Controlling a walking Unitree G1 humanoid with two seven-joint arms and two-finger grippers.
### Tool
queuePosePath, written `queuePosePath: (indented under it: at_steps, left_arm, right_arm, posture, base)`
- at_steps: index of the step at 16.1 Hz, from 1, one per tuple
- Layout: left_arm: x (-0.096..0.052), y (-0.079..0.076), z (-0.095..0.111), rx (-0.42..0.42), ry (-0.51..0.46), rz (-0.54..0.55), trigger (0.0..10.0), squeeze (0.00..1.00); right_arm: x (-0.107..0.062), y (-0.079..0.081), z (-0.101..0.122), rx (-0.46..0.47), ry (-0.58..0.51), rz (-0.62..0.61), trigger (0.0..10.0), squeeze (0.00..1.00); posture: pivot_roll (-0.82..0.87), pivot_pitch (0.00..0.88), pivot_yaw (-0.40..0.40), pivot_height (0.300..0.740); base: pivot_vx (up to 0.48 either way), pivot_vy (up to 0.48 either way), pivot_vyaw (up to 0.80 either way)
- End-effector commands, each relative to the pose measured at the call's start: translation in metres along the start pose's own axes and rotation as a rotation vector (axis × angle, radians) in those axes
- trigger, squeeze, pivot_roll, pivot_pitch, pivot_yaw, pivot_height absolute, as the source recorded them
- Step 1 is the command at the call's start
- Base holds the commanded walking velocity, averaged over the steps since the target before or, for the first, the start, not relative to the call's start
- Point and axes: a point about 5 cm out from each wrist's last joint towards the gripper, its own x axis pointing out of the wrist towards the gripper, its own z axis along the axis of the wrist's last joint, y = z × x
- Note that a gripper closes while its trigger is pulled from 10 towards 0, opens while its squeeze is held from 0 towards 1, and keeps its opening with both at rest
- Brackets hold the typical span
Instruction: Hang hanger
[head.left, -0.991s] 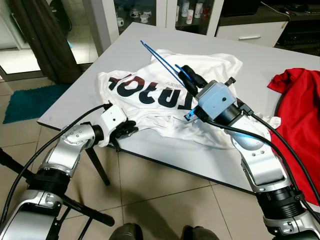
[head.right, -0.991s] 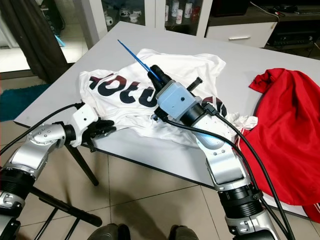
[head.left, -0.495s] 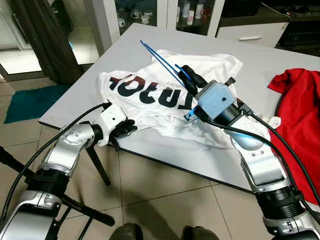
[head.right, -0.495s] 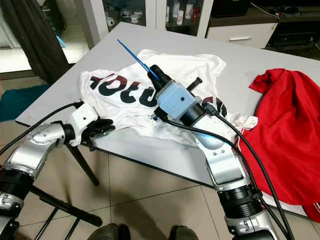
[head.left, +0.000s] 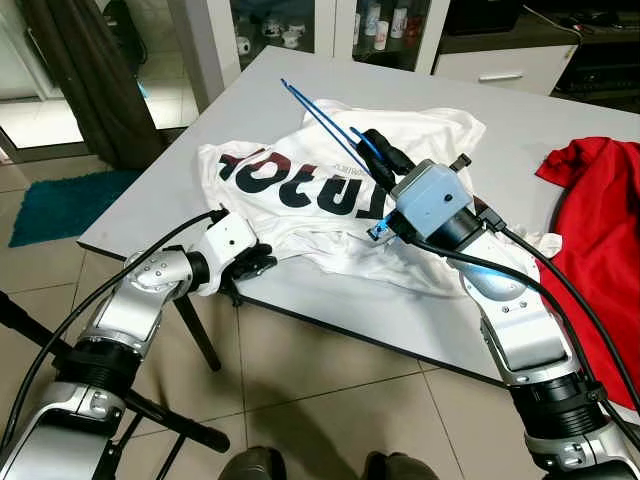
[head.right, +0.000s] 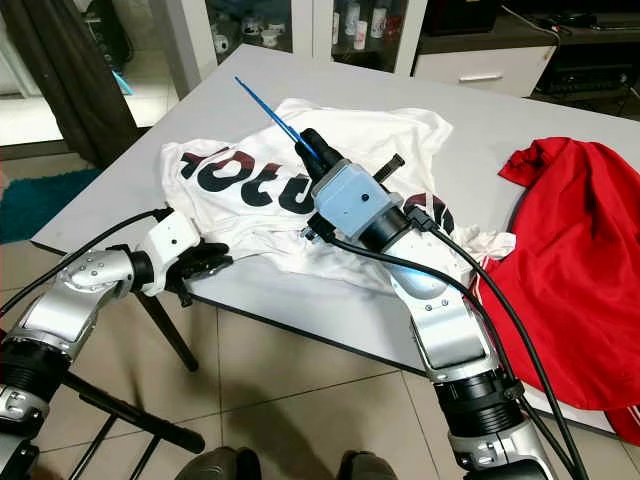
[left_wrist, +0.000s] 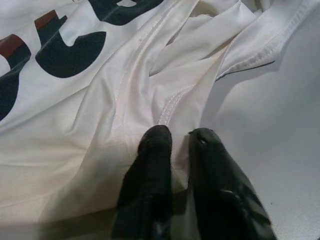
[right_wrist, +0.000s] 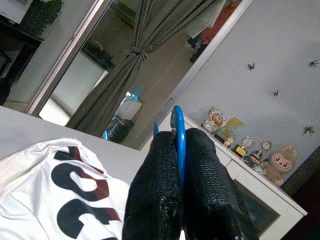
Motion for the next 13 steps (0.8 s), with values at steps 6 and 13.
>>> queuePosePath:
  at_steps: [6, 13]
  left_arm:
    - [0.000, -0.009, -0.002, -0.021, 0.003, -0.059, 0.0, 0.00]
    - [-0.003, 0.003, 0.011, -0.018, -0.087, 0.027, 0.0, 0.00]
  right_arm:
    - [0.001, -0.004, 0.000, -0.008, -0.003, -0.007, 10.0, 0.00]
    - [0.001, -0.006, 0.000, -0.010, -0.005, -0.009, 10.0, 0.00]
  posture:
    - [-0.02, 0.069, 0.025, 0.740]
    - [-0.02, 0.069, 0.020, 0.740]
  base:
    - [0.000, 0.000, 0.00]
    - [0.000, 0.000, 0.00]
